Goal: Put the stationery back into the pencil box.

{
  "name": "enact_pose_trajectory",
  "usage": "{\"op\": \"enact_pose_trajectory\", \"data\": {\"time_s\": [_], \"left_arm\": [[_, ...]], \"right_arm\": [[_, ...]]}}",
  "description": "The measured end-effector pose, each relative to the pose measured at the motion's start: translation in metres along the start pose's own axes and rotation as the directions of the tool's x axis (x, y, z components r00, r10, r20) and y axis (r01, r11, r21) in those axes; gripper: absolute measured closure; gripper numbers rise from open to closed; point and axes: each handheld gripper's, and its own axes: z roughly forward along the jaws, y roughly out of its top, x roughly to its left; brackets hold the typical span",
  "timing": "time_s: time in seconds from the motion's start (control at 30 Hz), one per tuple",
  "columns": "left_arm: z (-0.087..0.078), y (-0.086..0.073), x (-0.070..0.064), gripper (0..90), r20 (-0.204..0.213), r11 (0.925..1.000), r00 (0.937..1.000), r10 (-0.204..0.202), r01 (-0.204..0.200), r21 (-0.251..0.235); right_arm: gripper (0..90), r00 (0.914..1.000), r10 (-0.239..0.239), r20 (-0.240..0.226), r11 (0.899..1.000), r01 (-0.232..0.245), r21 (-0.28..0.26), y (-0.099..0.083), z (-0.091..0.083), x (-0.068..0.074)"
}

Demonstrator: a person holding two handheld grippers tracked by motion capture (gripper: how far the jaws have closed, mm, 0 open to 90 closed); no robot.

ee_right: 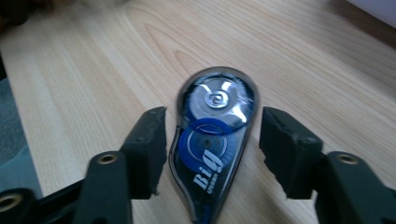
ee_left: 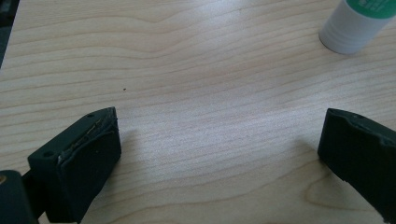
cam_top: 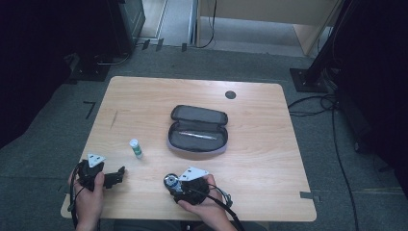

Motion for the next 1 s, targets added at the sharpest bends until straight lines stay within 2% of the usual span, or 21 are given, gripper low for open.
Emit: {"op": "enact_pose_trajectory", "data": {"time_s": [0.07,0.2,0.4,0.6,0.8,0.9,1.0], "left_arm": [[0.000,0.000,0.000,0.0,0.000,1.0000,1.0000,0.000,0.000,0.000],[0.000,0.000,0.000,0.0,0.001,1.0000,1.0000,0.000,0.000,0.000],[0.000,0.000,0.000,0.0,0.001,1.0000,1.0000,0.000,0.000,0.000],[0.000,0.000,0.000,0.0,0.000,1.0000,1.0000,0.000,0.000,0.000],[0.000,0.000,0.000,0.0,0.000,1.0000,1.0000,0.000,0.000,0.000],[0.000,0.000,0.000,0.0,0.000,1.0000,1.0000,0.000,0.000,0.000],[0.000,0.000,0.000,0.0,0.000,1.0000,1.0000,0.000,0.000,0.000]], "right_arm": [[39.3,1.0000,-0.007,0.001,1.000,0.007,0.007,0.000,0.002,0.001],[32.8,0.9996,0.015,0.022,1.000,-0.016,0.021,0.000,0.008,0.001],[34.2,0.9991,0.007,0.041,1.000,-0.008,0.026,0.001,0.010,0.003],[30.8,0.9990,-0.007,0.044,1.000,0.006,0.027,0.001,0.011,0.004],[34.8,0.9888,-0.105,0.107,0.994,0.101,0.036,-0.002,0.013,0.011],[35.3,0.9885,-0.103,0.110,0.995,0.101,0.027,-0.004,0.013,0.012],[45.6,0.9888,-0.097,0.114,0.995,0.096,0.011,-0.005,0.012,0.012]]}}
